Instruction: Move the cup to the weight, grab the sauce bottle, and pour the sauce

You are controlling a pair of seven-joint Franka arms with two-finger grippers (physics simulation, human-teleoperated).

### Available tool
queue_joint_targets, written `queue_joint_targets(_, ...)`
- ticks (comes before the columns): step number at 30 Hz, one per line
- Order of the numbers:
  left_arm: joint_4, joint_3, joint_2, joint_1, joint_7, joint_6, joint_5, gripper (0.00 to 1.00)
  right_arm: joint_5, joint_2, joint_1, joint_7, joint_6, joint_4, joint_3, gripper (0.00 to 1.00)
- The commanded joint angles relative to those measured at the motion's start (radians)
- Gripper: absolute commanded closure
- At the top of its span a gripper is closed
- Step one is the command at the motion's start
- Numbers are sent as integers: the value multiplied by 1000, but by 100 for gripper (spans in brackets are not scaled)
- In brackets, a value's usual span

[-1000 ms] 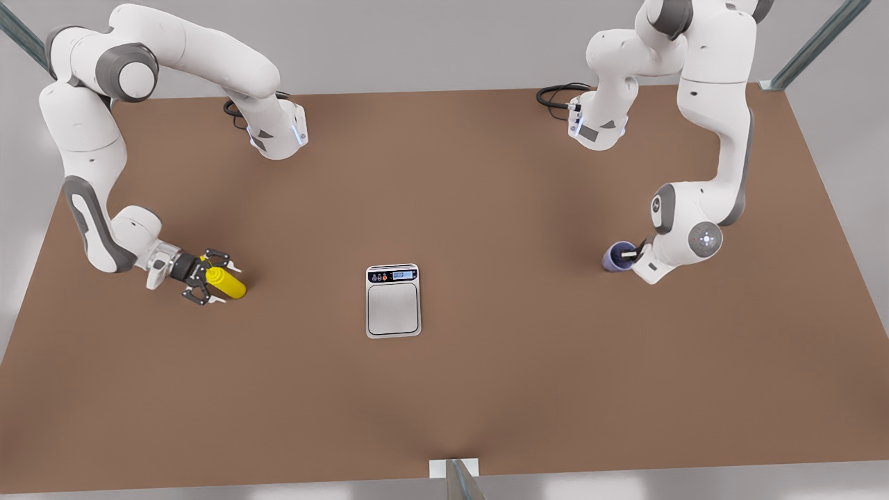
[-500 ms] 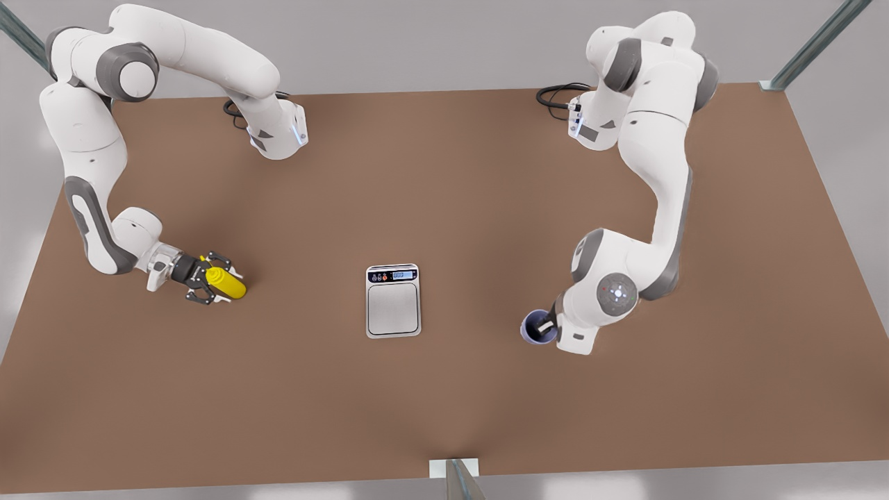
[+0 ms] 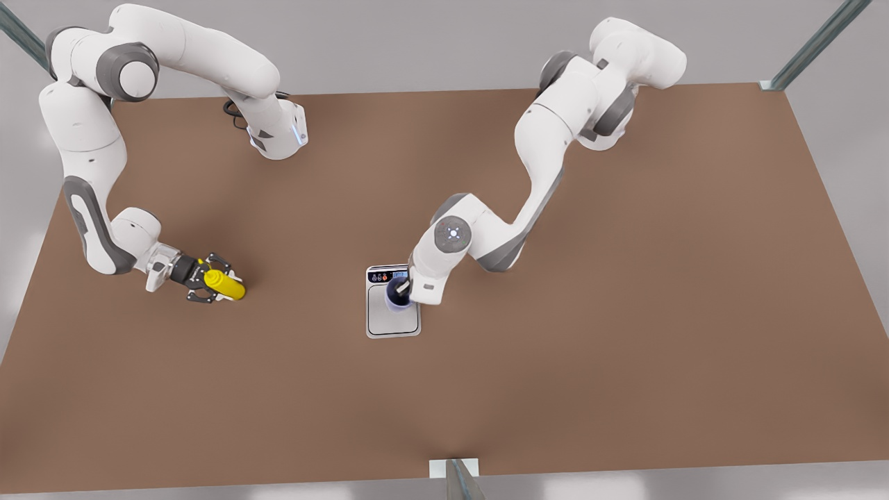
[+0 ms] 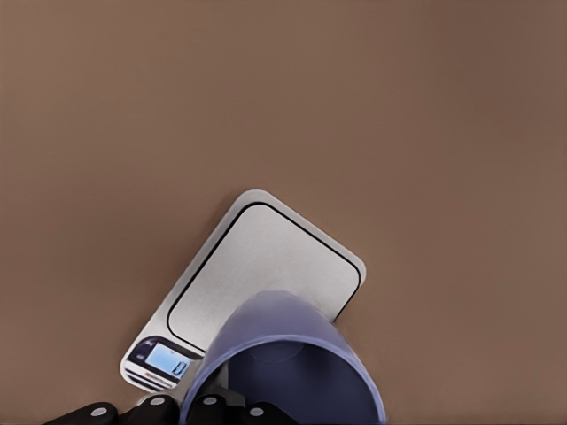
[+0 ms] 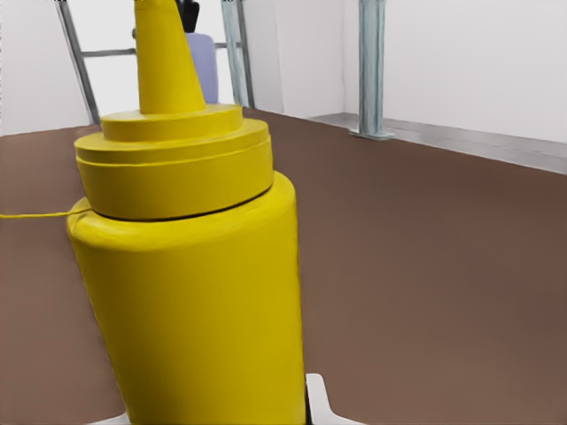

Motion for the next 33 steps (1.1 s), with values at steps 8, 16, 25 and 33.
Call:
queue_joint_targets(8,-9,1,39,-29,1,52,5,79,0,-3,-2,3,-2,0,-2,39)
queue_joint_targets(16,-9,8,51,-30,1,59,5,69,0,-31,0,45,-37,11,2,40)
queue_joint_targets(25,-9,9,50,-30,-35,57,5,0,-3,-84,2,161,-52,55,29,40)
queue_joint_targets(33,-6,11,42,-30,-53,43,5,0,-190,-314,267,597,248,146,23,40)
